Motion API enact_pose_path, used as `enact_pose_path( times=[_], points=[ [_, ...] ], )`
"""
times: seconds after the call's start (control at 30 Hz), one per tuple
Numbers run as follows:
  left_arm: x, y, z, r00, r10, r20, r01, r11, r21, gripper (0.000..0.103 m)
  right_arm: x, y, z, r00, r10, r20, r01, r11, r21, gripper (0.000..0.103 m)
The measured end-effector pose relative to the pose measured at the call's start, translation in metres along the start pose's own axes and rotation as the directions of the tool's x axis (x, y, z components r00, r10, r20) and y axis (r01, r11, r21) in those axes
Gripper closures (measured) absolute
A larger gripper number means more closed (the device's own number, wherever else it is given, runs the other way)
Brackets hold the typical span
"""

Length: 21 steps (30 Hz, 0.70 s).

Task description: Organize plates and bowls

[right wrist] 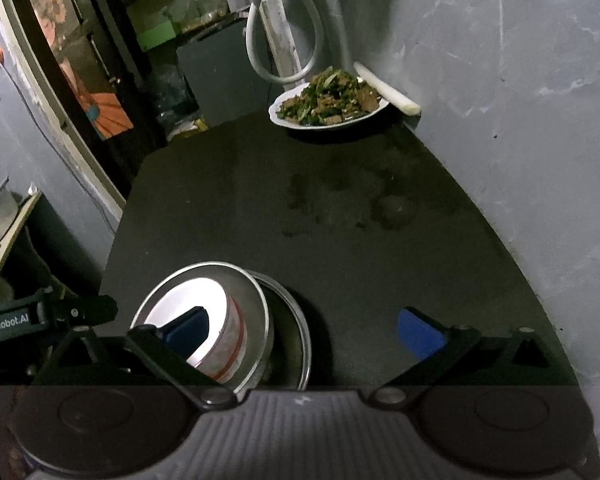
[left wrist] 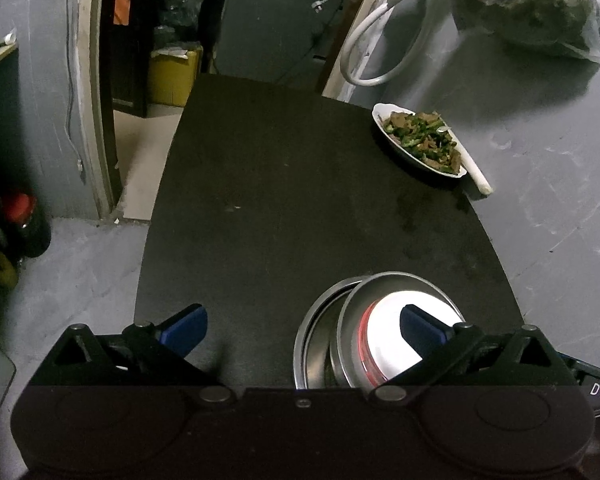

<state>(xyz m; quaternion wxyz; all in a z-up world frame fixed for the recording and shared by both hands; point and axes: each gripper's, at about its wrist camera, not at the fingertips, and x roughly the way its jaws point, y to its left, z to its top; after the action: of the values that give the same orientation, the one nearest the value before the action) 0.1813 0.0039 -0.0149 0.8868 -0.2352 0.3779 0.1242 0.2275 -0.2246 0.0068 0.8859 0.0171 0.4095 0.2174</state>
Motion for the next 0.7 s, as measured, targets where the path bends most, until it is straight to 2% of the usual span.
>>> enact_pose_path(
  times=[0.7],
  points=[
    [-0.029, 0.001, -0.010, 0.997, 0.027, 0.070, -0.030, 0.999, 0.042, 0.001, -0.027, 0.003, -0.017, 0.993, 0.024, 0.118, -0.027, 0.999, 0.026, 0.000]
  ],
)
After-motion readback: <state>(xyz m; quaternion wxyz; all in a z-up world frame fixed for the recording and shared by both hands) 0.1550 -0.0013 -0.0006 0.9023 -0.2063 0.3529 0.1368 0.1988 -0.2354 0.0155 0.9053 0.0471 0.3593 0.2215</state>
